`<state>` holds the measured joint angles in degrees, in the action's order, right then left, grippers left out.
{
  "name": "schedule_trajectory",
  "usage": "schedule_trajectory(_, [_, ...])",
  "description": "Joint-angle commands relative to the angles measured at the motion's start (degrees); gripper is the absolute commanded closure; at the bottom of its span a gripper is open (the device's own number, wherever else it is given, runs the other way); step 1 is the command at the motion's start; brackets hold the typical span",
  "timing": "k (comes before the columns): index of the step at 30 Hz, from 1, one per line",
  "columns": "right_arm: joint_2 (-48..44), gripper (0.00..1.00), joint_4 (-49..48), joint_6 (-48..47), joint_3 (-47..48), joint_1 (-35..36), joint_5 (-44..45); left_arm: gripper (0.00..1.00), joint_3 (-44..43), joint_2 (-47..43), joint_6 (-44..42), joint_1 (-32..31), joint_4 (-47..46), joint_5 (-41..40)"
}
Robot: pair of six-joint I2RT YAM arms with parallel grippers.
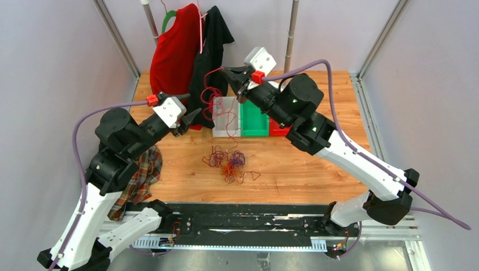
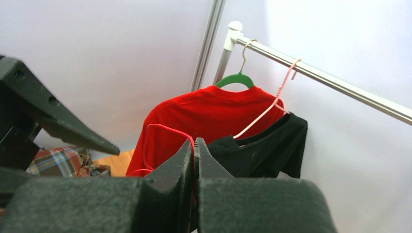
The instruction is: Untangle the cables
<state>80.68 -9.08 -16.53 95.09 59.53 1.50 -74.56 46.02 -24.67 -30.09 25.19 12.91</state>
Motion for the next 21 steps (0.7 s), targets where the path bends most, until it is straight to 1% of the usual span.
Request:
schedule_trajectory(1, [-1.2,0.99,-0.3,1.0,2.7,-1.1,-2.2,0.42,2.4,-1.8,10.9,-0.1,-7.6,5.4])
schedule_trajectory(3, [-1.3,0.99,0.6,1.3,3.5,-1.1,-3.0,0.38,4.0,-2.1,15.7,-0.1,-10.1,10.1])
schedule_trajectory(6, [-1.5,1.0,1.9,1.6,4.5,-1.1,-4.1,0.36,6.3,-2.3,20.7,-0.1,-14.4,13.9])
schedule_trajectory(9, [-1.7,0.99,2.7,1.6,5.2,-1.1,-4.4,0.38,7.2,-1.6,23.3,-0.1,-16.4,15.1])
schedule_trajectory(11, [-1.7,0.99,3.4,1.9,5.9,-1.1,-5.1,0.41,7.3,-1.0,24.6,-0.1,-16.8,15.2])
schedule_trajectory(13, [-1.8,0.99,3.8,2.5,6.4,-1.0,-6.0,0.5,8.0,-0.8,25.4,-0.1,-18.1,14.0])
schedule_trajectory(17, [-2.0,0.99,4.3,3.5,6.8,-1.1,-6.9,0.75,9.2,-0.4,24.8,-0.1,-19.6,10.9])
schedule_trajectory(21, [-2.6,0.99,4.3,3.0,6.5,-1.1,-6.2,0.95,10.3,-1.3,22.1,-0.1,-19.8,10.1])
